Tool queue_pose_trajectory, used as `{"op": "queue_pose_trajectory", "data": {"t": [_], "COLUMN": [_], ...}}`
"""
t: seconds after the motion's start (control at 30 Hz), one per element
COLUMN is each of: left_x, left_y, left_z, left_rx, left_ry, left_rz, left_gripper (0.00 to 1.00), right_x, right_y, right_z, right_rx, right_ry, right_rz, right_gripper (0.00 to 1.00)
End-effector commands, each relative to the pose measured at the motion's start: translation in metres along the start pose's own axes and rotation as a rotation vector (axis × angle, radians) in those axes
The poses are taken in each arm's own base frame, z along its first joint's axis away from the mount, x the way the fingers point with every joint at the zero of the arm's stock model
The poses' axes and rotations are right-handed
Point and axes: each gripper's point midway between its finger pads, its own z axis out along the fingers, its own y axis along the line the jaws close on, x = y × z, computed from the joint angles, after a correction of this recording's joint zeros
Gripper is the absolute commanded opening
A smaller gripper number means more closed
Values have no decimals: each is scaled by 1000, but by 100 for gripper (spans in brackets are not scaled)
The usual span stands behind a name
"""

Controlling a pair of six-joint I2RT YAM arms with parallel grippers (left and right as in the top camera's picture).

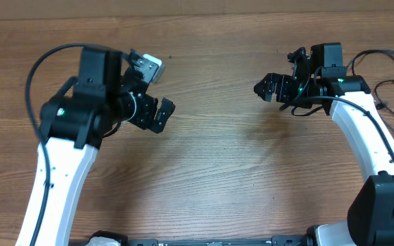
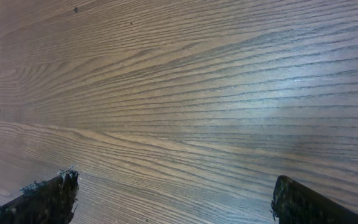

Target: Untangle cables

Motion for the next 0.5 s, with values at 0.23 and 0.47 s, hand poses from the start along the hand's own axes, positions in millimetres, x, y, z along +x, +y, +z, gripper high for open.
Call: {"op": "queue_pose_trajectory", "data": {"t": [0.23, 0.47], "left_x": [-26, -24], "left_y": [-15, -18], "left_z": [-55, -59], "left_rx": [-22, -46], "left_ry": [-235, -460], "left_rz": [63, 87], "left_gripper": [100, 100], "right_x": [-5, -5], "right_y": [3, 3], "right_z": [-2, -2], "right_rx": [-5, -6], "right_ry": [-14, -14], "right_rz": [-15, -15], "right_gripper": [100, 100]}}
